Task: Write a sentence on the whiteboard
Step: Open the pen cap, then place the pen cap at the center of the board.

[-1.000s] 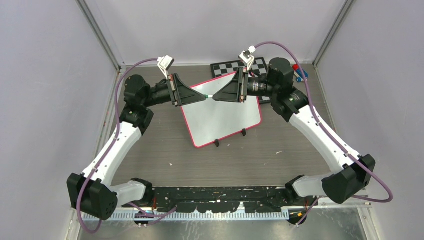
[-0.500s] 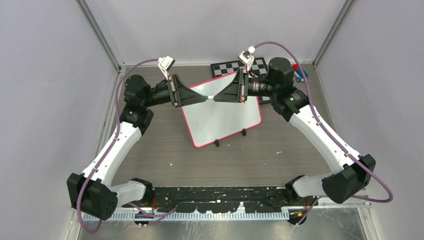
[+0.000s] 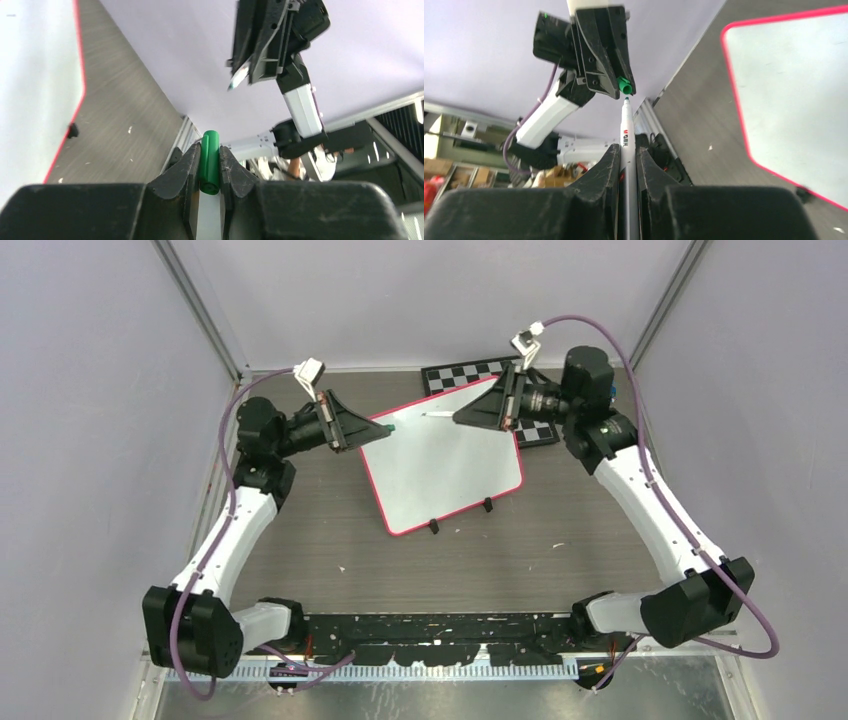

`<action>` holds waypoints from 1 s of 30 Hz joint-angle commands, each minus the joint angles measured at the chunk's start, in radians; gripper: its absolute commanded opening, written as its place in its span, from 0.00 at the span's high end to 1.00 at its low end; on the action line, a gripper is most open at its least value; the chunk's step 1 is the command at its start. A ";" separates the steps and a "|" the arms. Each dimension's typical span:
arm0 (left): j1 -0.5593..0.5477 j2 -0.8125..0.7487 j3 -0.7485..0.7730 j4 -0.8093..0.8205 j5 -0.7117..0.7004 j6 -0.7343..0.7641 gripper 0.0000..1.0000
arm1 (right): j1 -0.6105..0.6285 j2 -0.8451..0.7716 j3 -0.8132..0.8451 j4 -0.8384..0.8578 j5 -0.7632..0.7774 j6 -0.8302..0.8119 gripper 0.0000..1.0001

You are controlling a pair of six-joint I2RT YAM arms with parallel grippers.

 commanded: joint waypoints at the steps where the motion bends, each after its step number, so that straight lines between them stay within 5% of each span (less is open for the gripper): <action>1: 0.106 -0.026 -0.048 0.073 0.012 -0.033 1.00 | -0.110 -0.059 0.039 0.025 -0.021 0.013 1.00; 4: 0.194 -0.033 -0.030 -0.035 0.069 0.057 1.00 | -0.167 -0.080 0.005 0.037 -0.060 0.008 1.00; 7: 0.317 -0.031 0.126 -0.628 0.043 0.508 1.00 | -0.214 -0.116 -0.043 0.006 -0.086 -0.036 1.00; 9: 0.348 -0.008 0.276 -1.032 -0.117 0.907 1.00 | -0.234 -0.140 -0.056 -0.097 -0.084 -0.147 1.00; 12: 0.351 0.041 0.400 -1.313 -0.403 1.234 1.00 | -0.237 -0.173 -0.076 -0.319 -0.034 -0.357 1.00; 18: 0.352 0.124 0.378 -1.438 -0.738 1.457 1.00 | -0.237 -0.235 -0.105 -0.600 0.098 -0.642 1.00; 30: 0.352 0.370 0.249 -1.393 -0.943 1.522 1.00 | -0.237 -0.258 -0.160 -0.680 0.400 -0.786 1.00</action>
